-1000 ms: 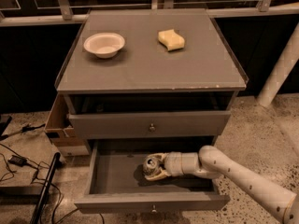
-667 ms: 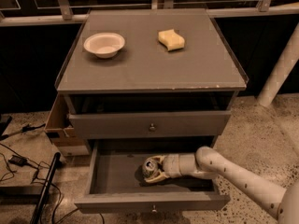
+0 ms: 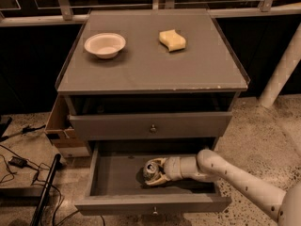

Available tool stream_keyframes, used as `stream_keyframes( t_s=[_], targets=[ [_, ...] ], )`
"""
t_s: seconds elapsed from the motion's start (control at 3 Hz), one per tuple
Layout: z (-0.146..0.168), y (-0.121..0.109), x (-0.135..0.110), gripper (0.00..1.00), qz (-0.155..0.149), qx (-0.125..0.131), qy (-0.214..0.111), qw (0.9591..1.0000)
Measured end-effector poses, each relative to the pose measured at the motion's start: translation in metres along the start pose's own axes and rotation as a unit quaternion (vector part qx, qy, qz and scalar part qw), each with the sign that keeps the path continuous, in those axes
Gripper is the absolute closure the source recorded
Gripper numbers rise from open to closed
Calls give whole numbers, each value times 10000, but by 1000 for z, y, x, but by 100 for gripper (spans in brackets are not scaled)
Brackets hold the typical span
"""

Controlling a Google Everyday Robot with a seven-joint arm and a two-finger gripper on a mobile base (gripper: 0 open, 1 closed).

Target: Place 7up can into middle drawer

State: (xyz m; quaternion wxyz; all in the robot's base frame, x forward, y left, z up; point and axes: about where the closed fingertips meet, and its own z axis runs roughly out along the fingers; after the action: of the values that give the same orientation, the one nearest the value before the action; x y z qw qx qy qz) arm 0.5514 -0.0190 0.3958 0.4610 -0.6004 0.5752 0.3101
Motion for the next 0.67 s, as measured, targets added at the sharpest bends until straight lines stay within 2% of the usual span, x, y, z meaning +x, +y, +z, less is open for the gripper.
stream_keyframes(
  t_s=[0.67],
  targets=[
    [0, 0, 0, 29, 0, 0, 0, 10000]
  ],
)
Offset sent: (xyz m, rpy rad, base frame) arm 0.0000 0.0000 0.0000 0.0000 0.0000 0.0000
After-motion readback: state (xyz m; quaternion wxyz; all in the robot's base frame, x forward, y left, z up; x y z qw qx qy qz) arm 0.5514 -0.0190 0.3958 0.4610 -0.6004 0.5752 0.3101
